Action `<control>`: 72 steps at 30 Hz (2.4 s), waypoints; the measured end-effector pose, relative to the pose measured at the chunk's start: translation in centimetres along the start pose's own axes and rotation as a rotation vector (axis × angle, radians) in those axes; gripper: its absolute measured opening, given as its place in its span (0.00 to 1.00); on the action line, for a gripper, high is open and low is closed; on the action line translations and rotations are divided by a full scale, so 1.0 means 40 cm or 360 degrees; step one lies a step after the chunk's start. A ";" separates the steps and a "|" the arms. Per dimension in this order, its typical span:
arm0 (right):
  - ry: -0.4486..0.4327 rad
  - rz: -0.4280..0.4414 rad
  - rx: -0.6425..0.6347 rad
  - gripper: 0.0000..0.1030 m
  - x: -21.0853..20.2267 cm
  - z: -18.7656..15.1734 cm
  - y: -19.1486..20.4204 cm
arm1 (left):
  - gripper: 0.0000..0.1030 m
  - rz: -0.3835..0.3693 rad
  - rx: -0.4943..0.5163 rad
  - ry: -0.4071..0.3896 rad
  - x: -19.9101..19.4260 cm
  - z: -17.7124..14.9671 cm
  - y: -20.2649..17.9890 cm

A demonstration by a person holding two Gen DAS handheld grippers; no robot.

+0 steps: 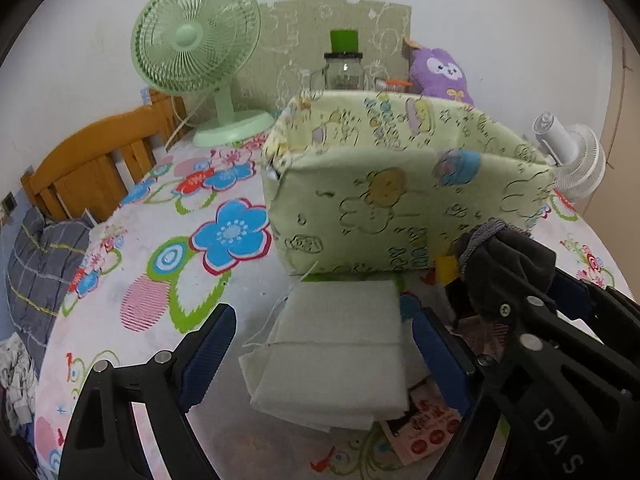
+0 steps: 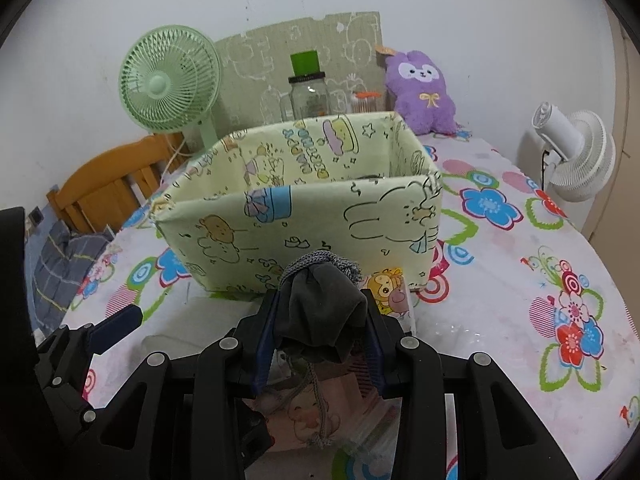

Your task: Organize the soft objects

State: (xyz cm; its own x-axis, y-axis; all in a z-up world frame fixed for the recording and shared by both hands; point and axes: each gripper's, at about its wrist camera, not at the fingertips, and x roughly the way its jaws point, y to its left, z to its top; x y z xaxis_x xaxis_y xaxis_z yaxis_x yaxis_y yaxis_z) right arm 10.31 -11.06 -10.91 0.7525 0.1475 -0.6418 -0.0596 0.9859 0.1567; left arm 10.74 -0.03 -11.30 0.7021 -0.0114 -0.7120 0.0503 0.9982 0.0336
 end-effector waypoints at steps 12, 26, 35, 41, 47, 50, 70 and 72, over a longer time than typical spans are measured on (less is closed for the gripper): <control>0.0042 -0.0026 -0.0046 0.40 0.031 -0.005 0.019 | 0.68 -0.0089 -0.0050 0.0116 0.035 -0.018 0.011; 0.0010 -0.0012 -0.0016 0.41 -0.011 -0.009 0.011 | 0.43 -0.0090 -0.0055 0.0059 -0.010 -0.019 -0.002; -0.0045 -0.0014 0.0017 0.41 -0.067 -0.010 -0.002 | 0.43 -0.0083 -0.0021 -0.0017 -0.063 -0.015 -0.028; -0.0079 -0.0018 0.0038 0.41 -0.105 -0.010 -0.013 | 0.43 -0.0088 -0.0005 -0.0062 -0.103 -0.017 -0.046; -0.0119 -0.0019 0.0052 0.41 -0.147 -0.007 -0.024 | 0.43 -0.0087 0.0002 -0.0108 -0.144 -0.016 -0.063; -0.0145 -0.0019 0.0060 0.41 -0.173 -0.006 -0.028 | 0.43 -0.0083 0.0007 -0.0139 -0.166 -0.015 -0.072; -0.0280 -0.0017 0.0070 0.41 -0.327 0.017 -0.031 | 0.43 -0.0064 0.0016 -0.0314 -0.317 0.001 -0.092; -0.0288 -0.0017 0.0066 0.41 -0.337 0.021 -0.028 | 0.43 -0.0063 0.0013 -0.0328 -0.328 0.005 -0.091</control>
State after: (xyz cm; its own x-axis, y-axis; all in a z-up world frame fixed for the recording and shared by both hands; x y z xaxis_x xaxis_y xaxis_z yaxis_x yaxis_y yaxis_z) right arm 0.80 -14.22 -1.82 0.8588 0.1166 -0.4988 -0.0268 0.9826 0.1835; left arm 1.49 -3.51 -1.93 0.8299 -0.0633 -0.5543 0.0856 0.9962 0.0145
